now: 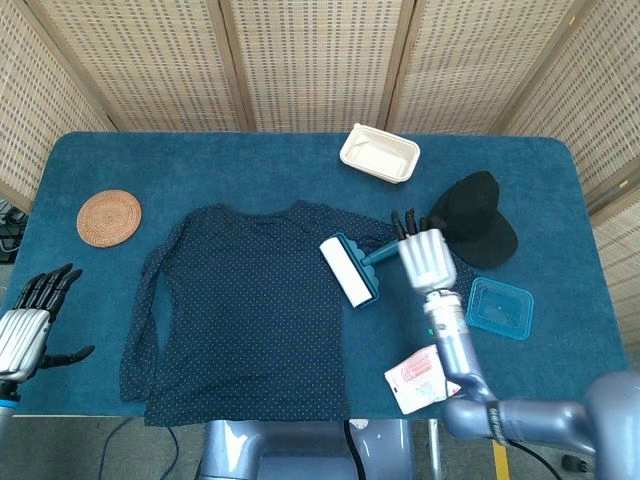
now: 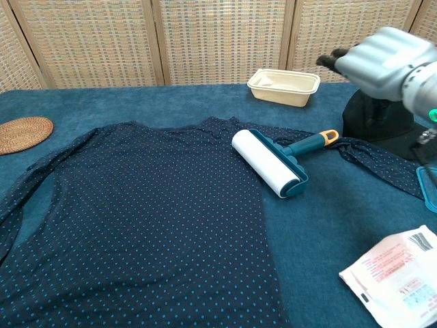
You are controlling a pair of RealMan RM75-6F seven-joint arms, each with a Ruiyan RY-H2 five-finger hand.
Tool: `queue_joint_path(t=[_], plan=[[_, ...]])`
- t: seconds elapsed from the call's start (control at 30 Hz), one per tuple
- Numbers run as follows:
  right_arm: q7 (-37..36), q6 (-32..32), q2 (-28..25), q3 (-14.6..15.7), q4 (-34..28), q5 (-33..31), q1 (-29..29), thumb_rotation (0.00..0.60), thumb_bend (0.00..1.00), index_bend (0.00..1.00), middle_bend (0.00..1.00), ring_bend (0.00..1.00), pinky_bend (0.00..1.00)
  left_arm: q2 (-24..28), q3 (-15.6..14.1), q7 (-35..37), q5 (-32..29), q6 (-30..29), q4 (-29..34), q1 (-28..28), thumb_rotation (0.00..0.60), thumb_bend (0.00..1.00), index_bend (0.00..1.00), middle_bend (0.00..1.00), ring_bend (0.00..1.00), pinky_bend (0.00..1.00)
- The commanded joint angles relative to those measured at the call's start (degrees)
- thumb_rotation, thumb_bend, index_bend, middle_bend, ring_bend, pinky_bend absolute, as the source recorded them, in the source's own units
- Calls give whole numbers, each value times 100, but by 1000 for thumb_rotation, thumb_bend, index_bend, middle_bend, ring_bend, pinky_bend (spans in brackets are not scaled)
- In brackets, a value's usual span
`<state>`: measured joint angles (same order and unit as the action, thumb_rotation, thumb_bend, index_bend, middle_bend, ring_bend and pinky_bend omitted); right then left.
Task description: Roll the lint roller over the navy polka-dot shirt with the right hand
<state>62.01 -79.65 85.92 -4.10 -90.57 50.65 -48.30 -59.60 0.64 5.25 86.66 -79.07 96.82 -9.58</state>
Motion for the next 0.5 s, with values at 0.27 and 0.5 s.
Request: queue_joint_path(t=[0.27, 0.5], plan=[[-4806, -414, -1400, 1062, 67, 2545, 2021, 600, 0, 0, 0, 0, 0, -162, -2, -386, -8, -188, 17, 103, 600, 0, 0, 0, 0, 0], [-5256, -878, -1281, 1117, 429, 2991, 2601, 600, 0, 0, 0, 0, 0, -160, -90, -431, 189, -407, 85, 229, 600, 0, 0, 0, 0, 0]])
